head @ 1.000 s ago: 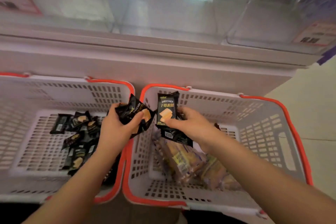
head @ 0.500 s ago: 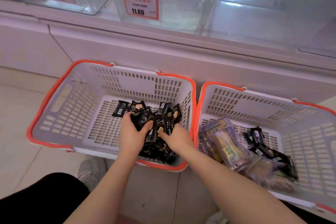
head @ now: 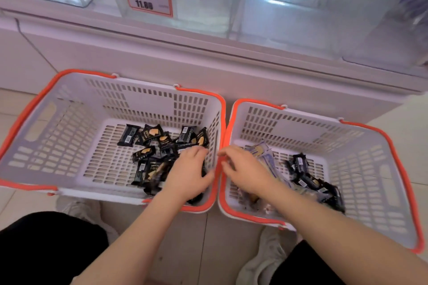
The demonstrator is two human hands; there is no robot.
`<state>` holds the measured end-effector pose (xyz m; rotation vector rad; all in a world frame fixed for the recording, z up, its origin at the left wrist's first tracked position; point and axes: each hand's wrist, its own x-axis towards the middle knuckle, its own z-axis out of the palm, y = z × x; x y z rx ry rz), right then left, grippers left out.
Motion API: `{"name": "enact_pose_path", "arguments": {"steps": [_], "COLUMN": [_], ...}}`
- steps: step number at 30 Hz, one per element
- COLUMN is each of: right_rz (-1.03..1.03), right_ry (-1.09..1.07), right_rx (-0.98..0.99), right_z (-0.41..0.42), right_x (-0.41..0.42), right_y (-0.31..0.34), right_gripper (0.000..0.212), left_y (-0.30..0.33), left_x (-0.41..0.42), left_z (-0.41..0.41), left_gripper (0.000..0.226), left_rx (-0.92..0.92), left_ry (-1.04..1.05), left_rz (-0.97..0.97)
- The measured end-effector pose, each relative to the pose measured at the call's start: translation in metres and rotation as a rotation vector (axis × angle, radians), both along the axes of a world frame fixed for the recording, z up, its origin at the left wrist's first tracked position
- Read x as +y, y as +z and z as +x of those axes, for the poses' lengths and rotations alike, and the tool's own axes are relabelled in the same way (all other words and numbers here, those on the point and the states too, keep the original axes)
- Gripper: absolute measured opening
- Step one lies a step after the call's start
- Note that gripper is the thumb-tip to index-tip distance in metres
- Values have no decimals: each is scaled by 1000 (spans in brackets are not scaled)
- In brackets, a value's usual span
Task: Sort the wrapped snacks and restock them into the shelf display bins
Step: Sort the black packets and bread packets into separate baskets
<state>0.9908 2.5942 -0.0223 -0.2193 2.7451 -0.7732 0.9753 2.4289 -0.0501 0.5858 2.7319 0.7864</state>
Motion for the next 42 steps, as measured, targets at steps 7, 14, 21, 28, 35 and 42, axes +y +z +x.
{"name": "enact_pose_path", "arguments": {"steps": [7, 14, 21, 28, 35, 42], "right_rz": [285, 295, 362, 380, 495, 354], "right_ry": [-44, -478, -600, -626, -588, -611], "right_rx": [-216, -475, -454, -560, -607, -446], "right_z": [22, 77, 81, 66, 50, 54], "right_x": [152, 272, 312, 331, 336, 333], "right_y": [2, -64, -136, -178, -200, -208], "right_gripper": [24, 18, 31, 26, 40, 72], "left_y": [19, -34, -92, -147, -188, -192], "left_x": [114, 216, 301, 358, 390, 380], "left_z": [-3, -17, -44, -54, -56, -66], "left_gripper": [34, 33, 34, 53, 50, 49], "left_rx": [77, -102, -67, 193, 320, 203], "left_ry": [-350, -656, -900, -1132, -1270, -1033], "left_rz": [109, -200, -564, -593, -645, -648]}}
